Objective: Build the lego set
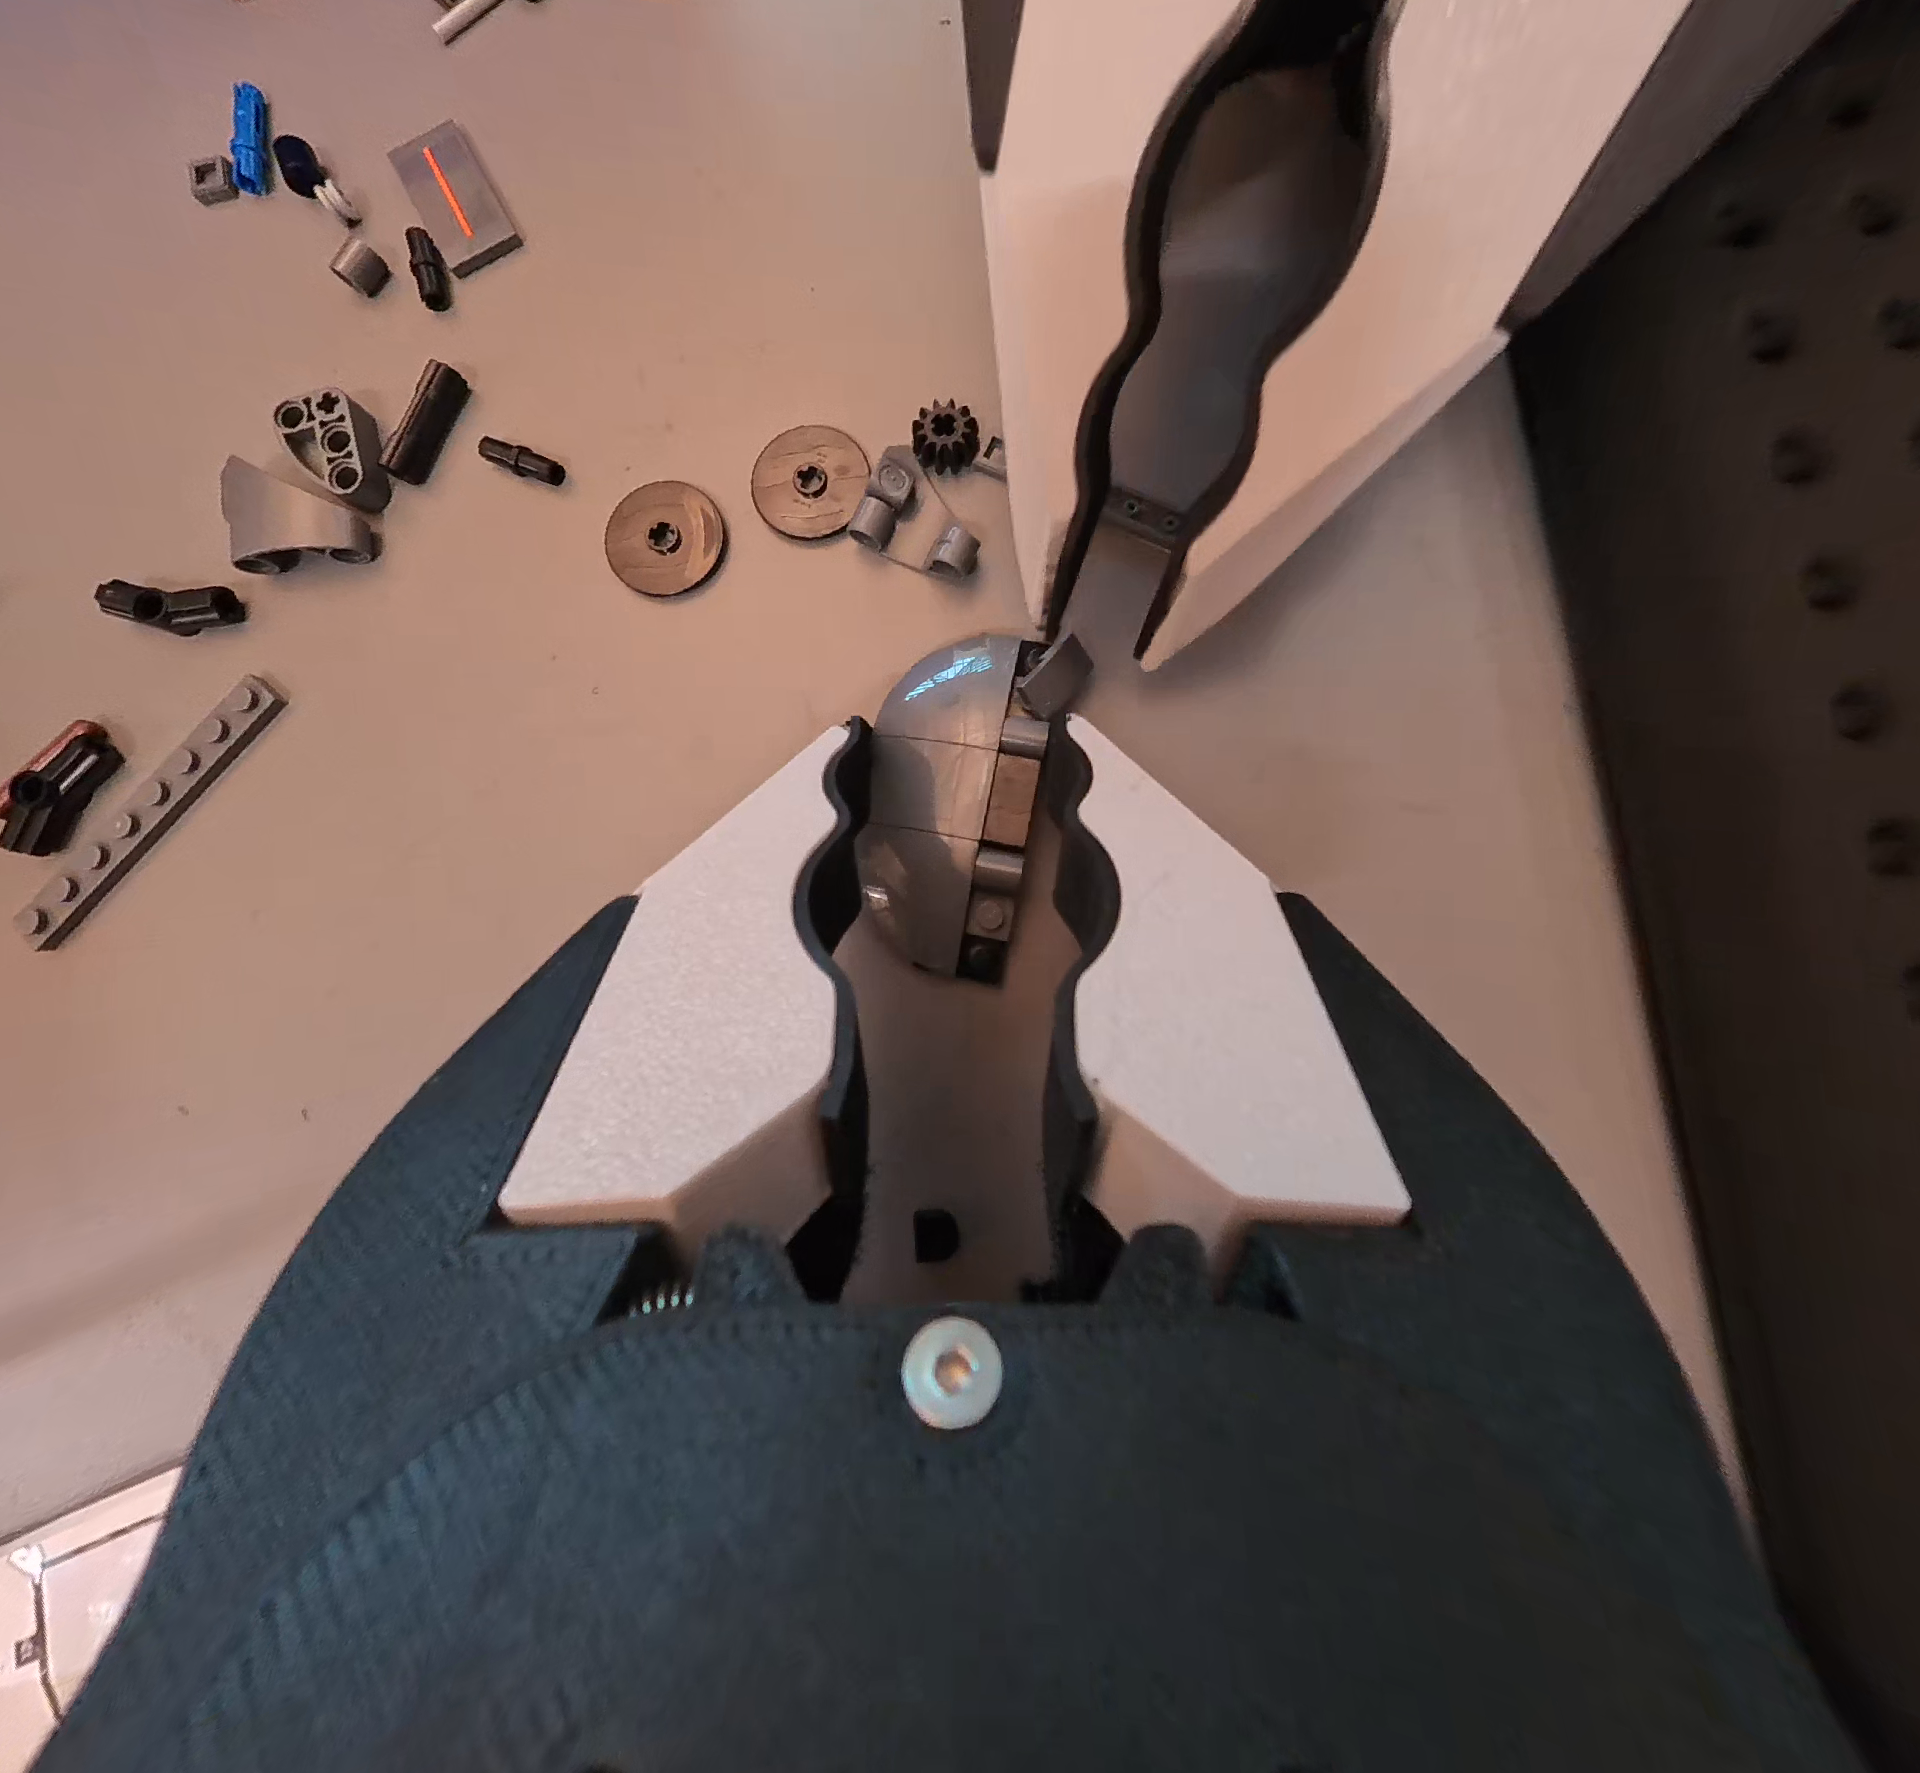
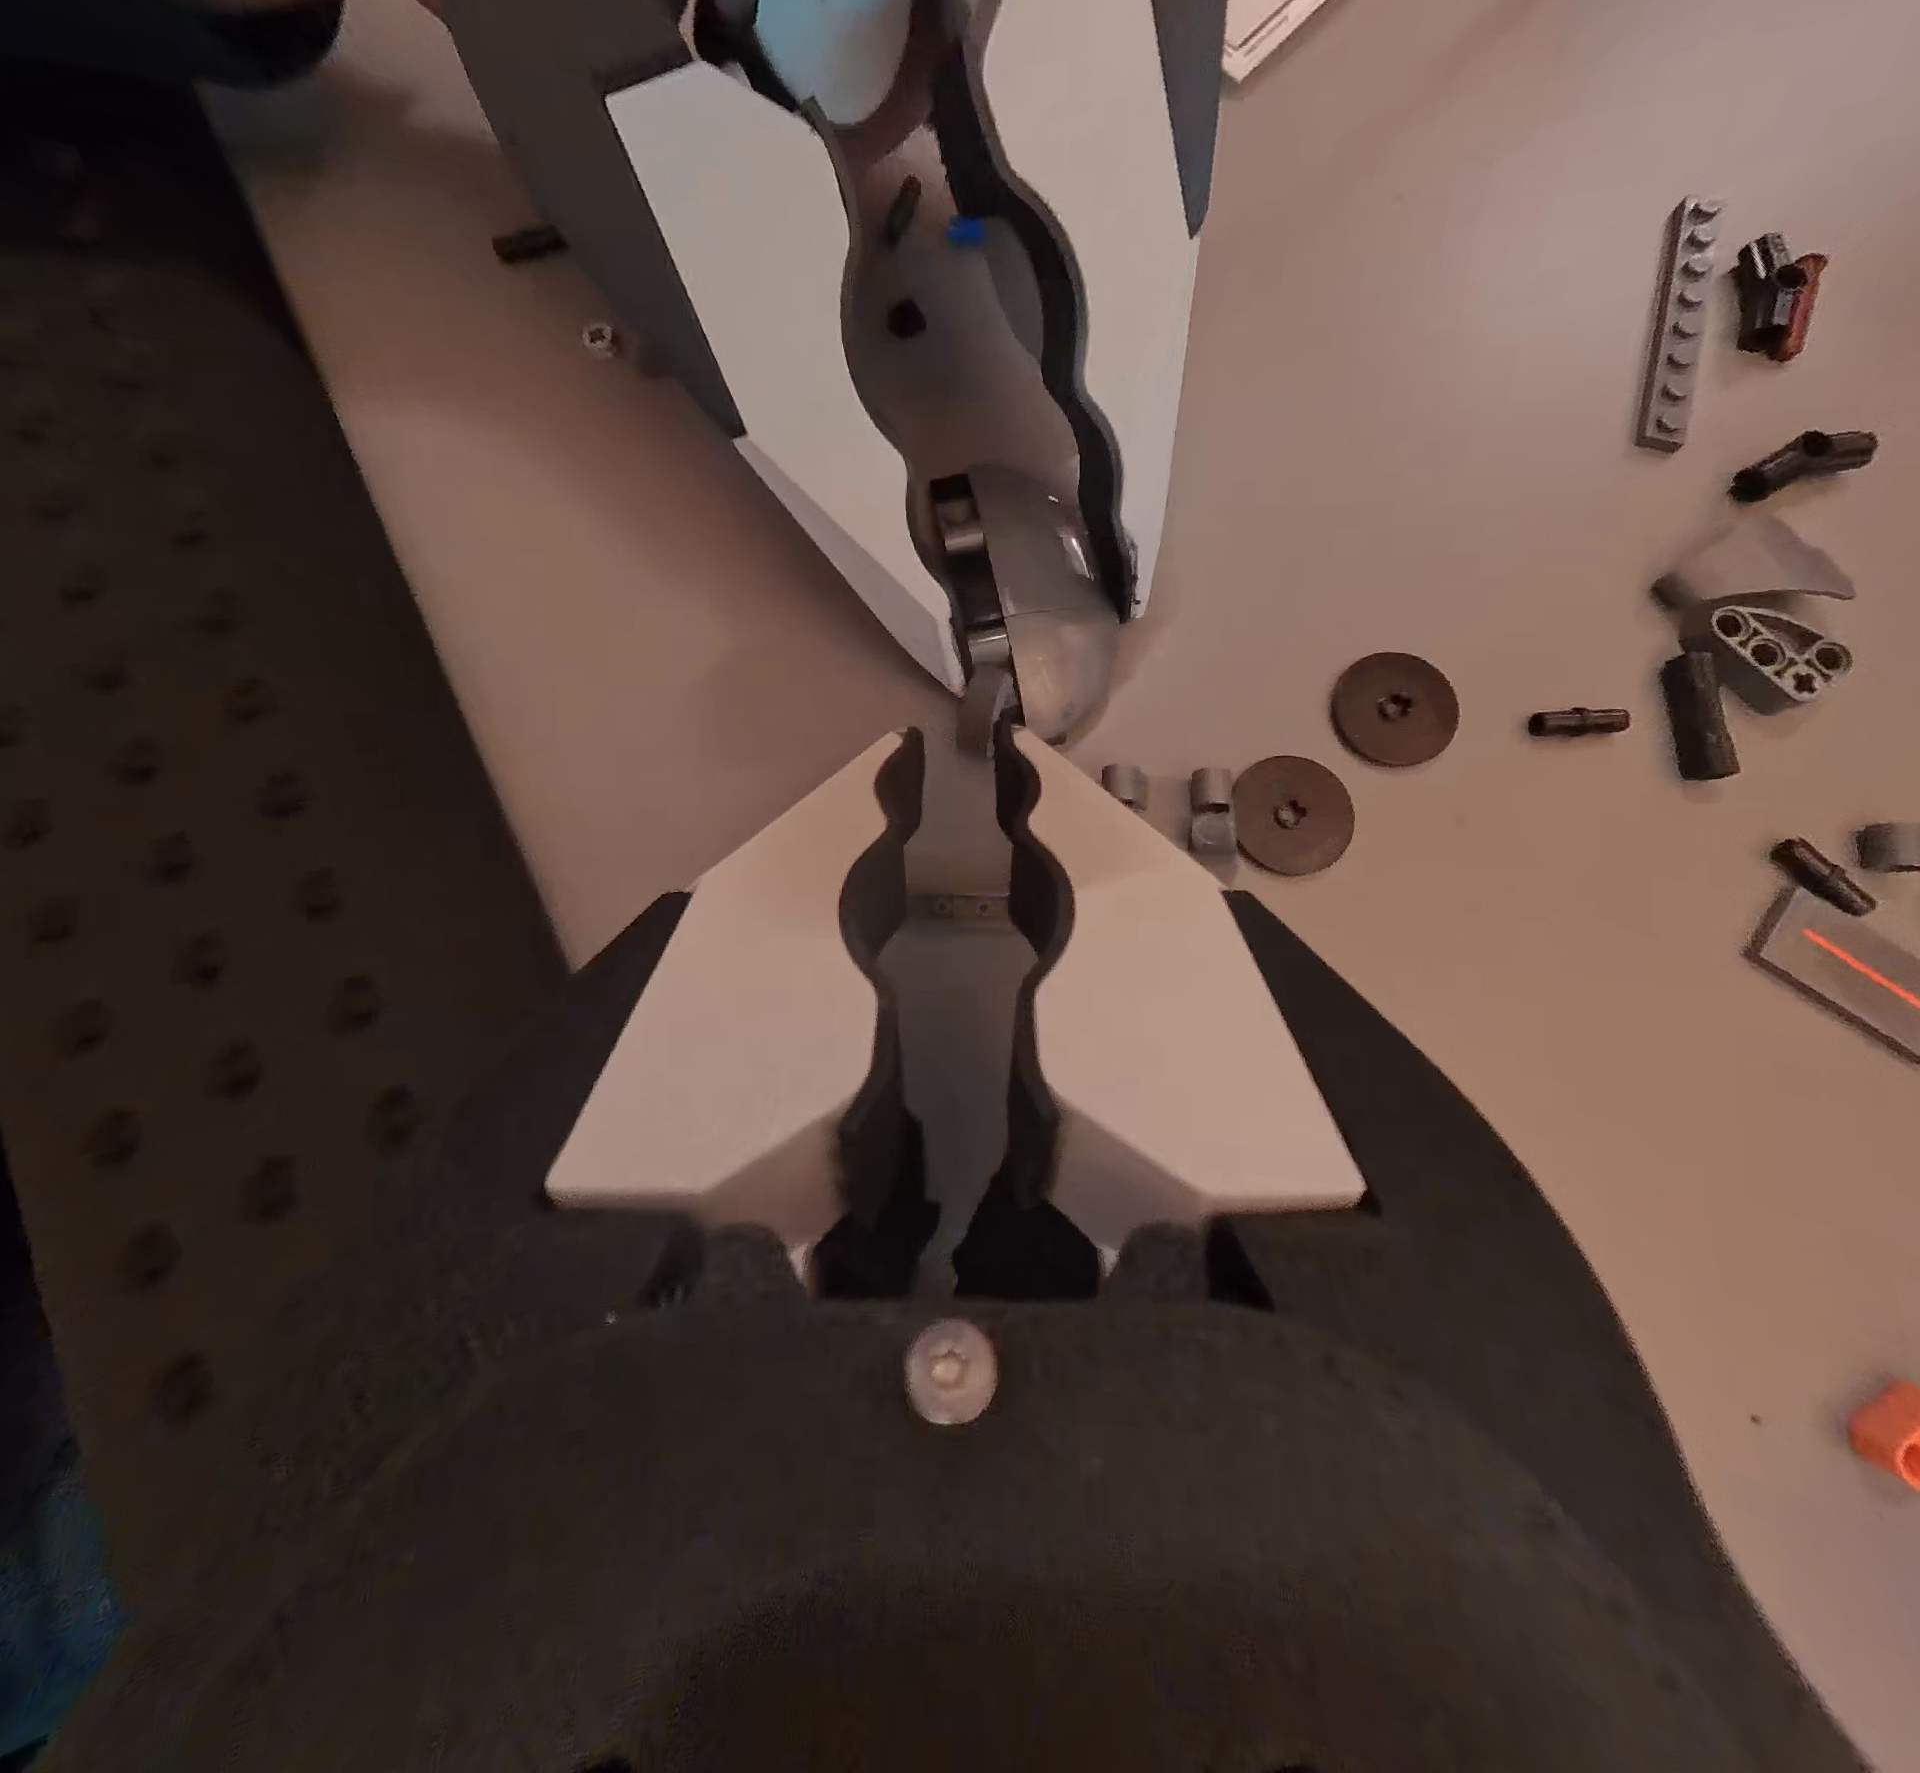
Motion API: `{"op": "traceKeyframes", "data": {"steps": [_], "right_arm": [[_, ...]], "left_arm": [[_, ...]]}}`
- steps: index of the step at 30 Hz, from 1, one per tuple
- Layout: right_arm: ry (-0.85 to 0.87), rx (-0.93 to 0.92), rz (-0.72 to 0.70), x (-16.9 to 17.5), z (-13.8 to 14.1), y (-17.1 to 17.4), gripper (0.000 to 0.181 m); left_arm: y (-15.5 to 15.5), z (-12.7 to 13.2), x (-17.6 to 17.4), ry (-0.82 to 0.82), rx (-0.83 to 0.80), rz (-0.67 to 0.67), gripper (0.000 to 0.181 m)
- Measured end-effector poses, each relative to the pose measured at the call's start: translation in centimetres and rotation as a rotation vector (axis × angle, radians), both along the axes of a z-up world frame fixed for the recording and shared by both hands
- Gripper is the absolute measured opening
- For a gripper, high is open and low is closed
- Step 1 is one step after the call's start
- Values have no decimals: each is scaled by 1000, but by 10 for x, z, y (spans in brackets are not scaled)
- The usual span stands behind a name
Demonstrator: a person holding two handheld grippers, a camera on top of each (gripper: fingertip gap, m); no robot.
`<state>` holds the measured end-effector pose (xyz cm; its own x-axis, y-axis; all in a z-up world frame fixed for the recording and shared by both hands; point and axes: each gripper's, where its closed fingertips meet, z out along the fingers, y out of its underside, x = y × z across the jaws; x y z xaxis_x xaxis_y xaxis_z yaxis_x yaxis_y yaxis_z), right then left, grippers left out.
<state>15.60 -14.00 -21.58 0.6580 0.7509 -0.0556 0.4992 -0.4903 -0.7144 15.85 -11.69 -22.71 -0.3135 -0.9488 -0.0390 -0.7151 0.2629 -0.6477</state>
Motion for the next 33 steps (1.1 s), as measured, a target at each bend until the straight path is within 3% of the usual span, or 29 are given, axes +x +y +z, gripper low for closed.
{"op": "traceKeyframes", "data": {"steps": [8,33], "right_arm": [[-43,8,-21,0,-4,4,3],[-30,40,-42,0,0,10,0]], "left_arm": [[-2,0,0,3,6,-7,32],[-8,0,1,0,-2,-34,32]]}}
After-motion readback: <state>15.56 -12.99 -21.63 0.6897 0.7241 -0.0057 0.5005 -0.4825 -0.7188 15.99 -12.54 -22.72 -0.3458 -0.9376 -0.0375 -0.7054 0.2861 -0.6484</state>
